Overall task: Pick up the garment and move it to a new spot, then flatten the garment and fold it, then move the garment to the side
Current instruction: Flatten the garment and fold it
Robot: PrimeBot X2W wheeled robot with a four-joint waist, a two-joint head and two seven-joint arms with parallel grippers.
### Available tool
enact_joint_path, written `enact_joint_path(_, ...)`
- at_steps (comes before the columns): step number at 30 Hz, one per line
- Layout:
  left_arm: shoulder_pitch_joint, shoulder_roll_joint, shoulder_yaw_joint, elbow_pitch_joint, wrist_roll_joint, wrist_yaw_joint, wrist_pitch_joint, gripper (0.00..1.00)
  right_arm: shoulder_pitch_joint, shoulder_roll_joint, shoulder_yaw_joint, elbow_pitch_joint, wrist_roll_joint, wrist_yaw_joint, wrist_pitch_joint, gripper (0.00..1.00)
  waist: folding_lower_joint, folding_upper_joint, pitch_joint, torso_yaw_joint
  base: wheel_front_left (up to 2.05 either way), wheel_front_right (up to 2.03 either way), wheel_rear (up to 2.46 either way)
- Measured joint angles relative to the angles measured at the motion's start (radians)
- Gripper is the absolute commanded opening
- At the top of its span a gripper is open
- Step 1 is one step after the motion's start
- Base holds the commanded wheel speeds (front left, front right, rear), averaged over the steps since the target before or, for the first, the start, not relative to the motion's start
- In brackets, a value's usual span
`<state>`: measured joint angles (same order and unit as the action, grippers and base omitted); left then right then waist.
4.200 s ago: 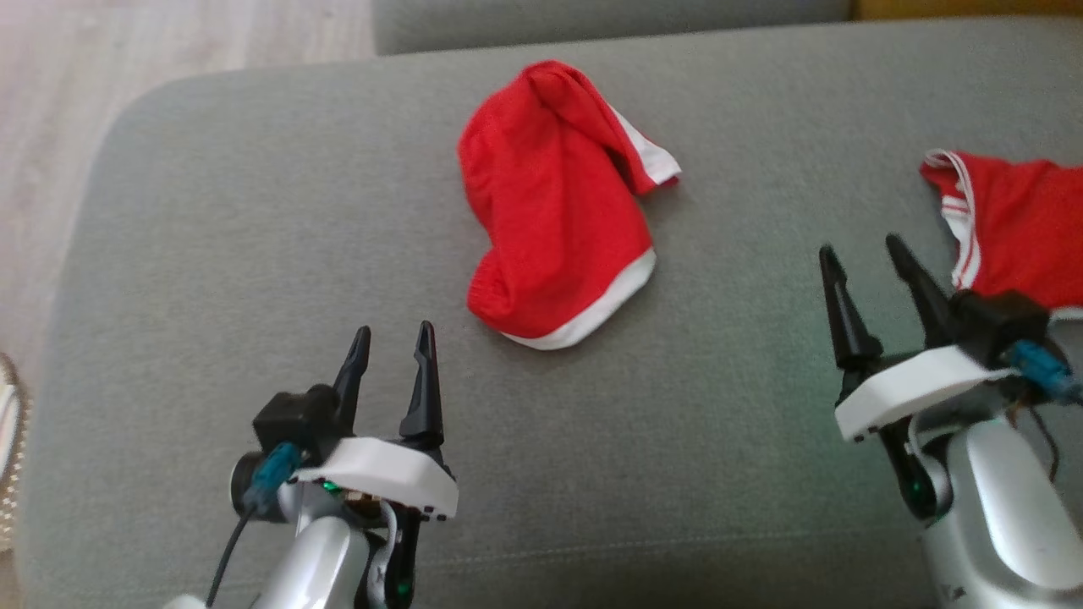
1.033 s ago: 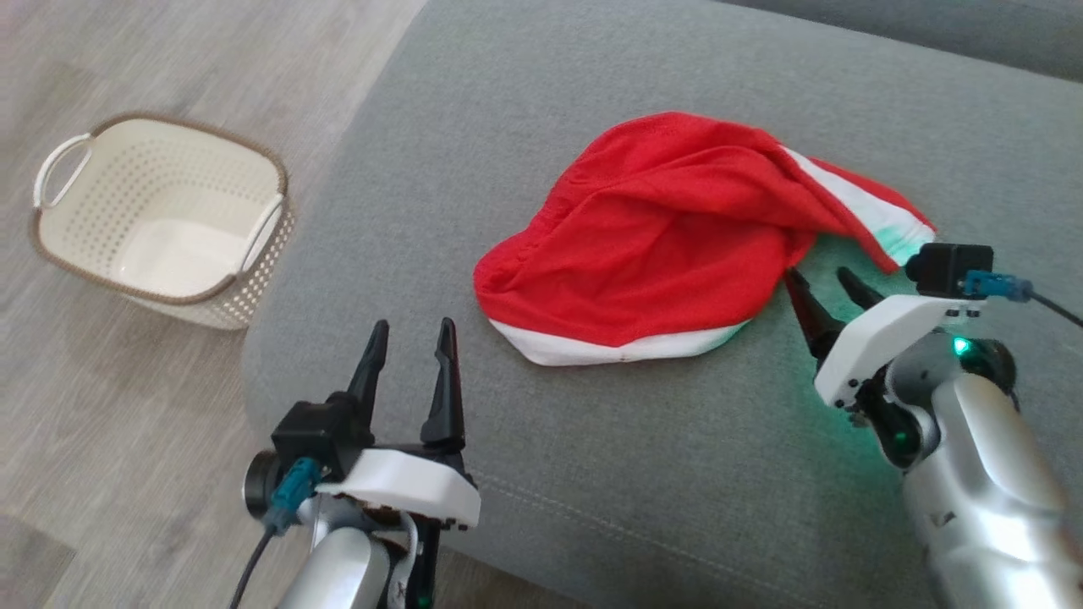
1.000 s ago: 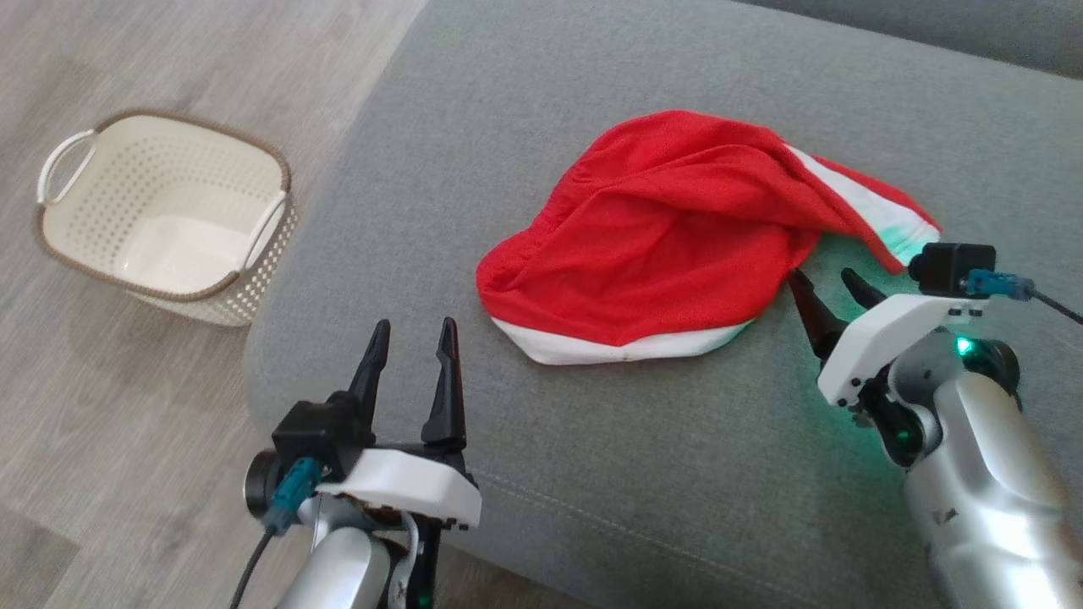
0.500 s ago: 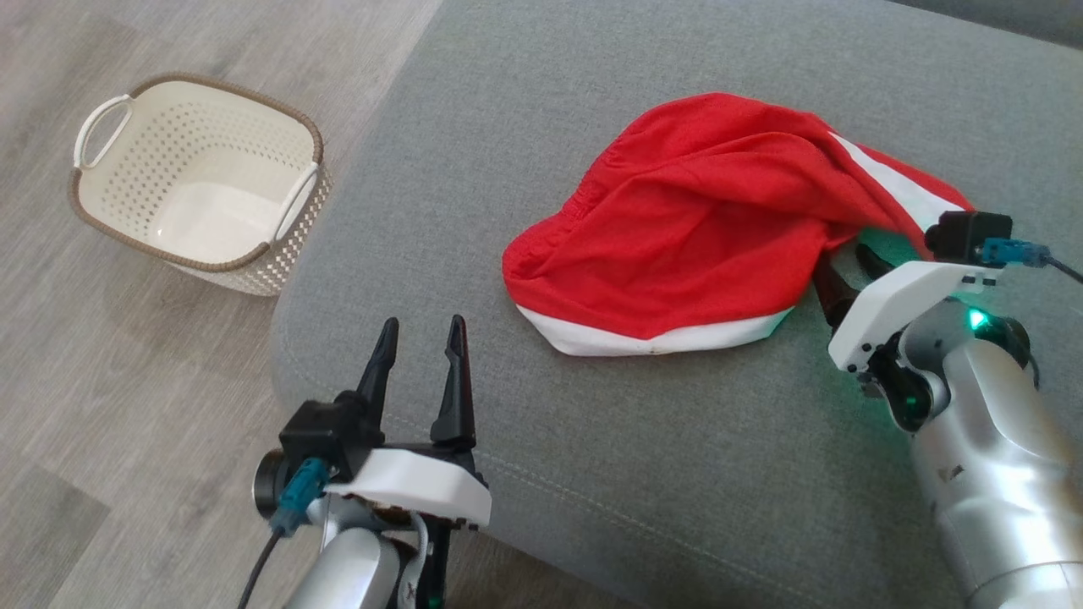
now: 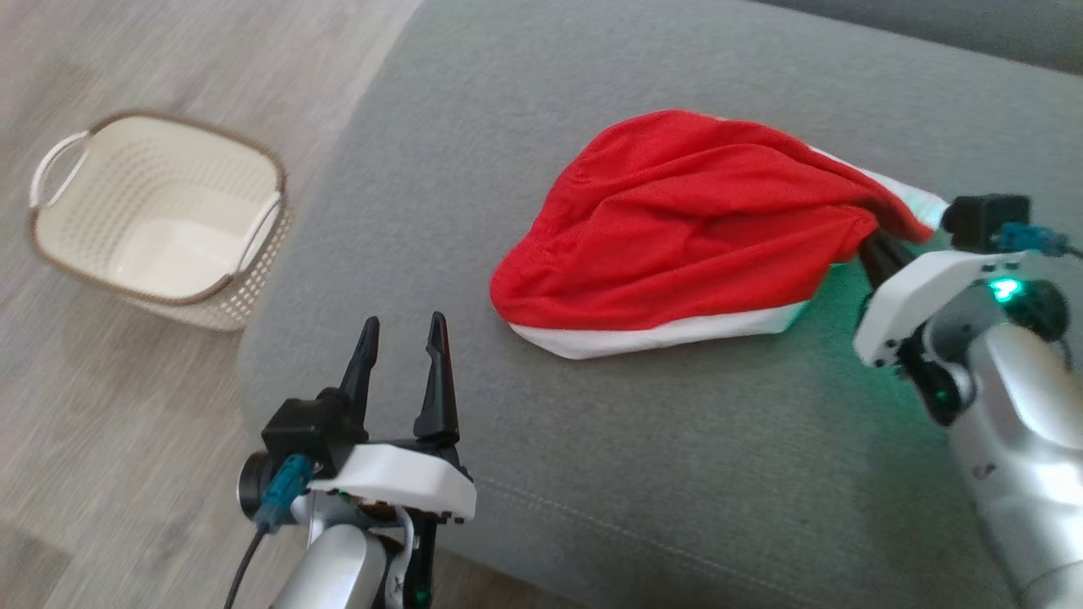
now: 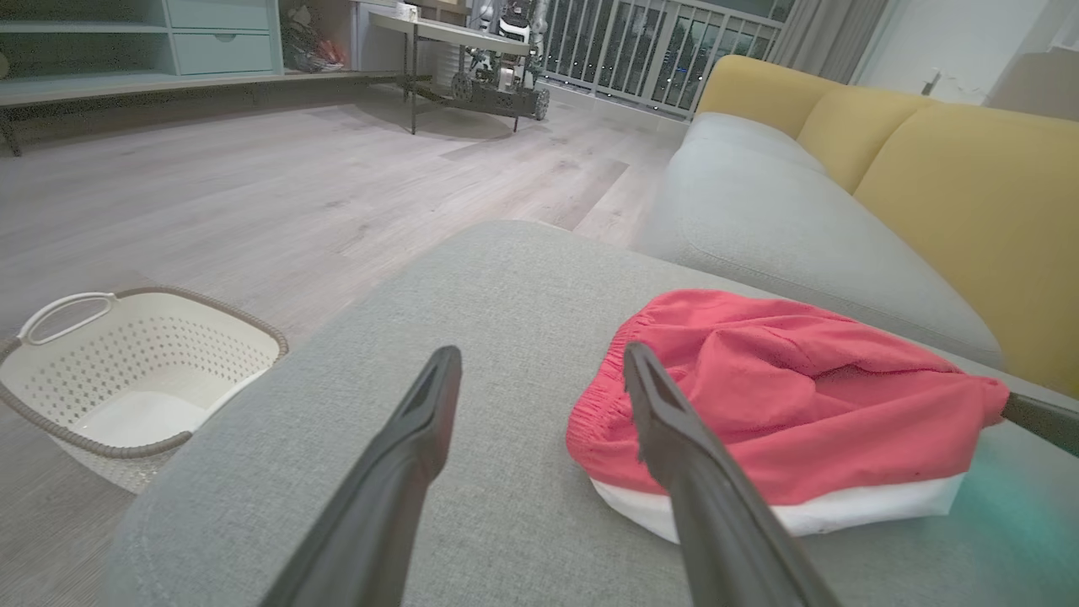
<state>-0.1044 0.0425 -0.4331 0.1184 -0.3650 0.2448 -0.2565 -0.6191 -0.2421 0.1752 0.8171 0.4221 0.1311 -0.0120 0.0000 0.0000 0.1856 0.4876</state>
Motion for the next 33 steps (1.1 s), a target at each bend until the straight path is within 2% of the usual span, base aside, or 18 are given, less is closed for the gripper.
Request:
enact_joint_path(5,0.000,0.000,0.002,0.009,0.000,-0.009,0.000,1.00,0.009,-0.077,0.062,-0.060,-0.001,0.000,0.051,0.00,0.0000,0.0000,-0.031,-0.047,0.00,0.00,0.00)
enact_joint_path(12,0.005,0.000,0.006,0.030,0.003,-0.026,0.000,1.00,0.040,-0.198,0.106,-0.146,-0.051,0.000,0.221,0.00,0.0000,0.0000,-0.089,-0.108,0.00,0.00,0.00)
enact_joint_path(19,0.049,0.001,0.017,0.048,0.012,-0.044,0.000,1.00,0.129,-0.270,0.088,-0.254,-0.074,0.000,0.427,0.00,0.0000,0.0000,-0.157,-0.142,0.00,0.00,0.00)
enact_joint_path(24,0.068,0.002,0.017,0.048,0.012,-0.052,0.000,1.00,0.209,-0.295,0.077,-0.350,-0.046,0.000,0.547,0.00,0.0000,0.0000,-0.179,-0.142,0.00,0.00,0.00)
enact_joint_path(29,0.071,0.005,-0.008,0.047,0.013,-0.058,0.000,1.00,0.212,-0.289,0.028,-0.388,-0.036,0.000,0.561,0.00,0.0000,0.0000,-0.149,-0.126,0.00,0.00,0.00)
enact_joint_path(33,0.051,0.005,-0.038,0.043,0.013,-0.059,0.000,1.00,0.132,-0.282,0.026,-0.291,-0.095,0.000,0.503,0.00,0.0000,0.0000,-0.109,-0.099,0.00,0.00,0.00)
